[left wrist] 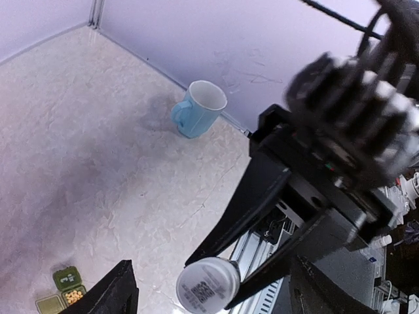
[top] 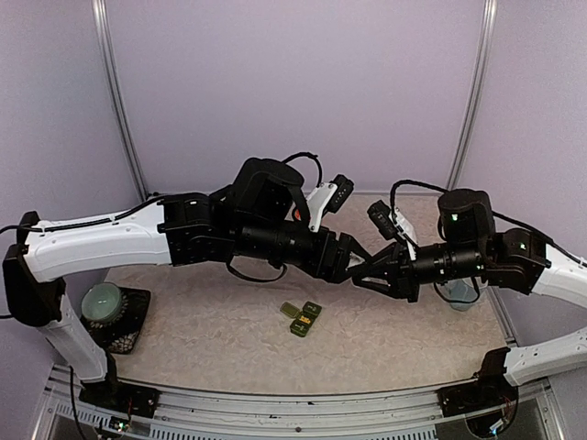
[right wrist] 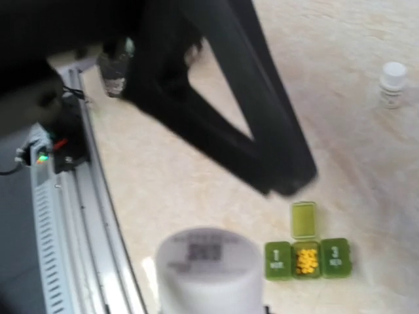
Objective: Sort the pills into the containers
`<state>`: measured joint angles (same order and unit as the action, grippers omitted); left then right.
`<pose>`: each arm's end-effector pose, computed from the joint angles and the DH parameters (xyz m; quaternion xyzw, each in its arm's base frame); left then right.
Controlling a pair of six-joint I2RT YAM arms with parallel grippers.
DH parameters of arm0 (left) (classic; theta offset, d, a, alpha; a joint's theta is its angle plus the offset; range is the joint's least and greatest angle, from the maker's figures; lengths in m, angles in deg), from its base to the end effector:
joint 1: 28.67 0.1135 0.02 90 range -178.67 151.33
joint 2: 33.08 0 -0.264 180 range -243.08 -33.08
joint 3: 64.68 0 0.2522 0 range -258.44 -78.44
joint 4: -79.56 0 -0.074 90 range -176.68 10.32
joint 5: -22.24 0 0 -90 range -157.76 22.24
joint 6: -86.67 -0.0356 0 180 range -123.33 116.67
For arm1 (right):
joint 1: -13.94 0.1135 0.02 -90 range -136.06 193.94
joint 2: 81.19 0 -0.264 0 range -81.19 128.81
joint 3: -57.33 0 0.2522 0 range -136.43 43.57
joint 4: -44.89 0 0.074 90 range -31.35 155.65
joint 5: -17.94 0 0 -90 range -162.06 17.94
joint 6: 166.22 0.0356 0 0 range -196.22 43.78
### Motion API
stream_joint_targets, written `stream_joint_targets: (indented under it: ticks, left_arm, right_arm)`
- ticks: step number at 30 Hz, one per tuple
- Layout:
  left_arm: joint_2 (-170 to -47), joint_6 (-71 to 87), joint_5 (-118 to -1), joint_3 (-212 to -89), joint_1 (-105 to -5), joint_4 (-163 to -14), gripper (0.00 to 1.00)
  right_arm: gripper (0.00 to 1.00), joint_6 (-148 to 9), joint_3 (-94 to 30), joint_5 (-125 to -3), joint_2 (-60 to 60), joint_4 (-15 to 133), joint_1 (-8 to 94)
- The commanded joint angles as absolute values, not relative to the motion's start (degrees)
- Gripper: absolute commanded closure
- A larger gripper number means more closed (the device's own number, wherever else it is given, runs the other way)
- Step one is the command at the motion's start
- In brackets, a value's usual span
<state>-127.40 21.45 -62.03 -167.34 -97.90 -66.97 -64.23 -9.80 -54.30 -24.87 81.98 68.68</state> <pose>0.1344 -0.3645 0.3669 0.3437 0.7702 -0.4206 0.3344 0.1170 0.1843 0.3327 -0.3817 0.7517 0.3963 0.3635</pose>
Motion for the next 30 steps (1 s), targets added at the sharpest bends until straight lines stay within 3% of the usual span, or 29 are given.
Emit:
stream_joint_targets:
  ticks: [1,6,10,17,24,30]
  left_arm:
    - [-130.14,25.96,-63.46,-170.48,-97.39,-63.51,0.27]
    - [-130.85,26.7,-63.33,-170.58,-96.23,-64.14,0.42]
    - [-130.09,27.32,-62.5,-169.76,-96.07,-65.42,0.48]
    - [-130.99,27.06,-60.25,-169.59,-96.38,-65.97,0.74]
    - [-130.83,23.71,-56.26,-168.95,-97.45,-67.89,0.86]
    - [-129.17,20.78,-53.87,-166.73,-97.95,-70.56,0.88]
  right_arm:
    - [0.99,-65.63,-11.89,-61.42,-24.58,83.26,70.79]
    - [0.99,-65.42,-11.89,-62.57,-24.62,83.37,71.75]
    - [0.99,-65.46,-11.9,-63.63,-24.92,83.55,72.01]
    - [1.0,-65.47,-12.25,-64.02,-25.2,83.09,72.11]
    - [0.99,-64.99,-12.4,-60.62,-26.06,82.09,72.02]
    - [0.98,-63.43,-11.82,-50.92,-28.41,78.34,70.34]
